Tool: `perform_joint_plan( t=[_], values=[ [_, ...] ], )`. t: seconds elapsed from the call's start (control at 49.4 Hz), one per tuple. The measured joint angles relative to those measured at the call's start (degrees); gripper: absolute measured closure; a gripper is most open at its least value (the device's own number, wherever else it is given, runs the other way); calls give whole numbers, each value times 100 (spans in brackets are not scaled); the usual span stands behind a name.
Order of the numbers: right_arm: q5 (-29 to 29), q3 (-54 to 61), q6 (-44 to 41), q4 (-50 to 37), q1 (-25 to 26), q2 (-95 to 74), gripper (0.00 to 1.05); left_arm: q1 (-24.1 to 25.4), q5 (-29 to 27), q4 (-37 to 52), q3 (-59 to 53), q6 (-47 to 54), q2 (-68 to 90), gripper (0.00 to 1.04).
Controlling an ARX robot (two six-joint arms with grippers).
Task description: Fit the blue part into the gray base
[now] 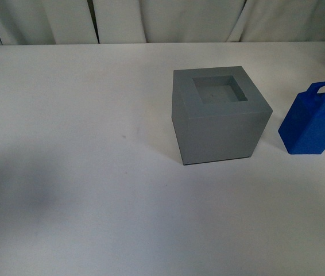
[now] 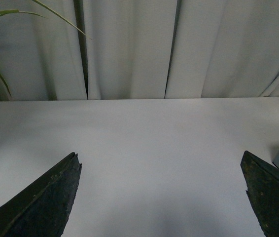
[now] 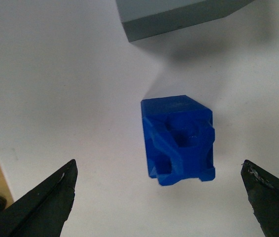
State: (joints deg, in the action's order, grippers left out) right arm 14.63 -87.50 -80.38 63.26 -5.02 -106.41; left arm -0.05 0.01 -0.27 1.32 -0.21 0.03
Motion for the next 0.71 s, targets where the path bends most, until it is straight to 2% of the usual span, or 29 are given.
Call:
perform_joint_plan(
  t=[0.709],
  values=[
    [-323,-149,-188,-330,-72,-754,7,0,-2,0,0,0,0,6]
  ],
)
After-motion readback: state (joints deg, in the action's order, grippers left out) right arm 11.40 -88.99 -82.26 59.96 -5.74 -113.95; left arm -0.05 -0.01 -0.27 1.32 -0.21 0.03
